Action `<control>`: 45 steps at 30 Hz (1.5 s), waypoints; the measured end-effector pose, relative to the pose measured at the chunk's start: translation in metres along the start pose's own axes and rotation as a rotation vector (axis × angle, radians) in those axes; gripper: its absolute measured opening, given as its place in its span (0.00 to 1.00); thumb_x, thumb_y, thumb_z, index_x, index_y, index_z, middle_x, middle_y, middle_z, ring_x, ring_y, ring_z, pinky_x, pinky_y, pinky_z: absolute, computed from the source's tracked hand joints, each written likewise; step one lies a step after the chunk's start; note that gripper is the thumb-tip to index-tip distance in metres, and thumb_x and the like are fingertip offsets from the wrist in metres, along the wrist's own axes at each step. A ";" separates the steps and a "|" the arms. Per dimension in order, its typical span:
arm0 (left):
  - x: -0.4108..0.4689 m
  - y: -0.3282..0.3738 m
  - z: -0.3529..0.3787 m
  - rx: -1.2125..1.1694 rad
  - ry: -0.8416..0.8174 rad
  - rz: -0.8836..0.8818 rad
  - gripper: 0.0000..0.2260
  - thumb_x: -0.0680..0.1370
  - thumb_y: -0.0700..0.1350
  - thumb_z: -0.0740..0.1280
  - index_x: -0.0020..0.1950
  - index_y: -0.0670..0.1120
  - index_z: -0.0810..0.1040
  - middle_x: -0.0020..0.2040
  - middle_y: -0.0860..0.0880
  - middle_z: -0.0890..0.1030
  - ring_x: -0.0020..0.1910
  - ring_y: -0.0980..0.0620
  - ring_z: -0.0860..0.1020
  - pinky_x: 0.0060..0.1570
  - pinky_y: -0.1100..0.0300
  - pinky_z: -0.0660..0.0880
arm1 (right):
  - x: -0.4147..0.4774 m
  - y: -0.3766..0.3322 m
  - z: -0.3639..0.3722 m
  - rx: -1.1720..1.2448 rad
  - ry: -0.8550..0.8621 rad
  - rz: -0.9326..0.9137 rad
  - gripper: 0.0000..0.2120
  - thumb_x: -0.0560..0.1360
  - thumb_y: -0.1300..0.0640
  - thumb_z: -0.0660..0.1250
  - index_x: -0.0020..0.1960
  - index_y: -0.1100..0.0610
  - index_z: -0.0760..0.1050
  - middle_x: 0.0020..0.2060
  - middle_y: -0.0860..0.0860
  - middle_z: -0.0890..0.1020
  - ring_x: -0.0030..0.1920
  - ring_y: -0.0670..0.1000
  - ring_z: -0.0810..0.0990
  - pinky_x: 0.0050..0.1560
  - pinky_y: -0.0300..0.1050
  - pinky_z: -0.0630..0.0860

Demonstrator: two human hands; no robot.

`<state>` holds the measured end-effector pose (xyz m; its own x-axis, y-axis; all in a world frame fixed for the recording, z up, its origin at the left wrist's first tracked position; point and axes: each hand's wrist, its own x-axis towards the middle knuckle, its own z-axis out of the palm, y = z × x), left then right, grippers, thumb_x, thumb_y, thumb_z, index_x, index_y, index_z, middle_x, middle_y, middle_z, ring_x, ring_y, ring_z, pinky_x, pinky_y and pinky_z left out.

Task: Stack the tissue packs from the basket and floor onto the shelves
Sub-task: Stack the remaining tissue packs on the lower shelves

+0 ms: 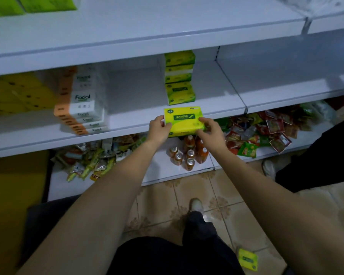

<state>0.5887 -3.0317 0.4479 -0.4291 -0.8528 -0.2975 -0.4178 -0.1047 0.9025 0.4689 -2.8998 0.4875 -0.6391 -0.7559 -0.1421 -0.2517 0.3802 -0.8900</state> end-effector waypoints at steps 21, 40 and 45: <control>0.143 0.053 0.048 0.321 0.197 0.041 0.22 0.74 0.37 0.59 0.68 0.35 0.66 0.65 0.32 0.68 0.63 0.38 0.69 0.58 0.63 0.62 | 0.220 0.003 0.022 0.066 -0.215 0.034 0.21 0.77 0.68 0.58 0.69 0.63 0.64 0.63 0.58 0.72 0.57 0.50 0.71 0.41 0.27 0.66; -0.034 -0.013 0.039 0.639 -0.002 0.062 0.30 0.80 0.49 0.58 0.76 0.41 0.48 0.76 0.42 0.53 0.75 0.42 0.51 0.72 0.53 0.50 | -0.001 0.047 -0.003 -0.344 -0.240 -0.004 0.29 0.76 0.59 0.63 0.74 0.60 0.58 0.71 0.59 0.65 0.70 0.57 0.63 0.66 0.43 0.61; -0.106 -0.044 0.068 0.872 -0.325 0.205 0.24 0.81 0.52 0.56 0.75 0.45 0.57 0.74 0.43 0.61 0.72 0.43 0.58 0.71 0.49 0.55 | -0.102 0.083 -0.019 -0.353 -0.186 0.125 0.25 0.76 0.58 0.62 0.71 0.60 0.62 0.66 0.60 0.71 0.66 0.59 0.68 0.62 0.46 0.64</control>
<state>0.5982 -2.9013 0.4182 -0.7073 -0.6142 -0.3499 -0.7033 0.5615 0.4360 0.4993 -2.7812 0.4365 -0.5463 -0.7636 -0.3442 -0.4348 0.6097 -0.6627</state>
